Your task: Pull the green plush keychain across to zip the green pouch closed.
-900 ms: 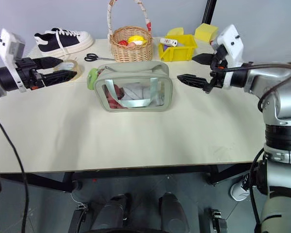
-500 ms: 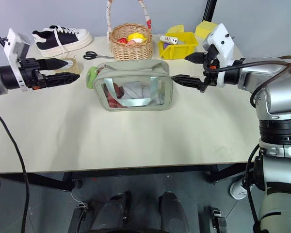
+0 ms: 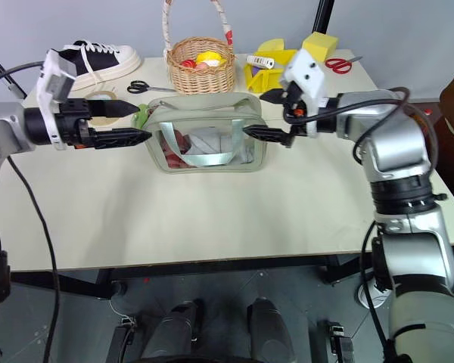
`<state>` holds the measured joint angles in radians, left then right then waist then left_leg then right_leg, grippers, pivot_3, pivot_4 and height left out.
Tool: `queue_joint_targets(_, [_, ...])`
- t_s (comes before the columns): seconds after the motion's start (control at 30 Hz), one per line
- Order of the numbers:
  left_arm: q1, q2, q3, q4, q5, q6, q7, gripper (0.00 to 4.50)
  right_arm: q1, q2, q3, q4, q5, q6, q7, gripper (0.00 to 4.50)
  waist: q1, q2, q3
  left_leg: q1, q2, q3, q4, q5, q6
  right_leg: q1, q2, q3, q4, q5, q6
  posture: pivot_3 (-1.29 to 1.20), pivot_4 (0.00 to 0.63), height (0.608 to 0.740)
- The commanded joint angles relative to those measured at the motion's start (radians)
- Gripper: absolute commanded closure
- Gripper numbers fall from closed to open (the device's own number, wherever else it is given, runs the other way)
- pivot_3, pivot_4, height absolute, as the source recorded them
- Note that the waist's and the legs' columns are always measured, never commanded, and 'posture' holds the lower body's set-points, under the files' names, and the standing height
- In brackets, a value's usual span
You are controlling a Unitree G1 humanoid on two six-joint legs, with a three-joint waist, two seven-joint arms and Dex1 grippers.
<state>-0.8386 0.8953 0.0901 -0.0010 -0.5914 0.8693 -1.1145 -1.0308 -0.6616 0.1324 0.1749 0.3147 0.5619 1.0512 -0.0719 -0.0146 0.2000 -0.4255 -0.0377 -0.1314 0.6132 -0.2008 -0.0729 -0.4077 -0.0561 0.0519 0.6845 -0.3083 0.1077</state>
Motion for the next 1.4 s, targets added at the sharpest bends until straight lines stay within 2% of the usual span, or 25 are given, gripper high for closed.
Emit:
queue_joint_targets(0.03, [-0.019, 0.014, 0.033, -0.035, -0.016, 0.004, 0.017, 0.09, -0.066, 0.039, 0.030, 0.063, -0.046, -0.087, 0.029, 0.00, 0.001, 0.000, 0.000, 0.000, 0.000, 0.000, 0.000, 0.000, 0.000, 0.000, 0.000, 0.000, 0.000, 0.000, 0.000, 0.00, 0.150, 0.740])
queue_joint_targets(0.17, [0.010, 0.005, 0.047, -0.064, -0.031, 0.011, 0.048, 0.09, -0.084, 0.074, 0.058, 0.140, -0.092, -0.149, 0.050, 0.00, 0.004, 0.000, 0.000, 0.000, 0.000, 0.000, 0.000, 0.000, 0.000, 0.000, 0.000, 0.000, 0.000, 0.000, 0.000, 0.00, 0.150, 0.740])
queue_joint_targets(0.2, [0.029, 0.014, 0.061, -0.085, -0.043, 0.025, 0.049, 0.00, -0.085, 0.078, 0.066, 0.150, -0.100, -0.164, 0.064, 0.39, 0.005, 0.000, 0.000, 0.000, 0.000, 0.000, 0.001, 0.000, 0.000, 0.000, 0.000, 0.000, 0.000, 0.000, 0.000, 0.00, 0.150, 0.740])
queue_joint_targets(0.23, [0.046, 0.021, 0.074, -0.102, -0.053, 0.037, 0.053, 0.00, -0.087, 0.081, 0.072, 0.159, -0.104, -0.175, 0.077, 0.52, 0.004, 0.000, 0.000, 0.000, 0.000, 0.000, 0.001, 0.000, 0.000, 0.000, -0.001, 0.000, 0.000, 0.000, 0.000, 0.00, 0.150, 0.740])
queue_joint_targets(0.3, [0.076, 0.031, 0.096, -0.133, -0.068, 0.051, 0.066, 0.00, -0.089, 0.087, 0.080, 0.177, -0.118, -0.198, 0.093, 1.29, 0.003, 0.000, 0.000, 0.000, 0.000, 0.000, 0.001, 0.000, 0.000, 0.000, -0.001, 0.000, 0.000, 0.000, 0.000, 0.00, 0.150, 0.740])
queue_joint_targets(0.5, [0.129, 0.028, 0.138, -0.186, -0.100, 0.071, 0.118, 0.00, -0.091, 0.128, 0.086, 0.227, -0.160, -0.271, 0.093, 4.40, 0.001, 0.000, 0.000, 0.000, 0.000, -0.001, 0.001, 0.000, -0.001, 0.000, 0.000, 0.000, 0.001, 0.000, 0.000, 0.00, 0.150, 0.740])
queue_joint_targets(0.7, [0.135, 0.051, 0.190, -0.172, -0.111, 0.076, 0.153, 0.00, -0.113, 0.202, 0.066, 0.202, -0.166, -0.327, 0.060, 4.40, -0.003, 0.000, 0.000, 0.001, 0.000, -0.001, 0.001, 0.001, -0.001, 0.000, 0.001, 0.000, 0.001, 0.000, 0.000, 0.00, 0.150, 0.740])
queue_joint_targets(0.93, [0.154, 0.166, 0.238, -0.103, -0.090, 0.043, 0.117, 0.00, -0.087, 0.213, 0.064, 0.074, -0.136, -0.281, 0.113, 4.40, 0.002, 0.000, 0.000, -0.001, 0.000, -0.001, 0.000, 0.001, -0.001, -0.001, 0.000, 0.000, 0.001, 0.000, 0.000, 0.00, 0.150, 0.740])
queue_joint_targets(1.2, [0.199, 0.156, 0.260, -0.159, -0.130, 0.062, 0.139, 0.00, -0.028, 0.224, 0.116, -0.057, -0.159, -0.162, 0.107, 4.40, 0.003, 0.000, 0.000, 0.000, 0.000, -0.002, 0.001, 0.001, -0.002, 0.000, 0.000, -0.001, 0.001, 0.000, 0.000, 0.00, 0.150, 0.740])
queue_joint_targets(1.4, [0.213, 0.151, 0.256, -0.176, -0.151, 0.060, 0.160, 0.00, 0.039, 0.177, 0.177, -0.205, -0.166, -0.058, 0.133, 4.40, 0.003, 0.000, 0.000, 0.000, 0.000, -0.002, 0.001, 0.001, -0.002, 0.000, 0.000, 0.000, 0.001, 0.000, 0.000, 0.00, 0.150, 0.740])
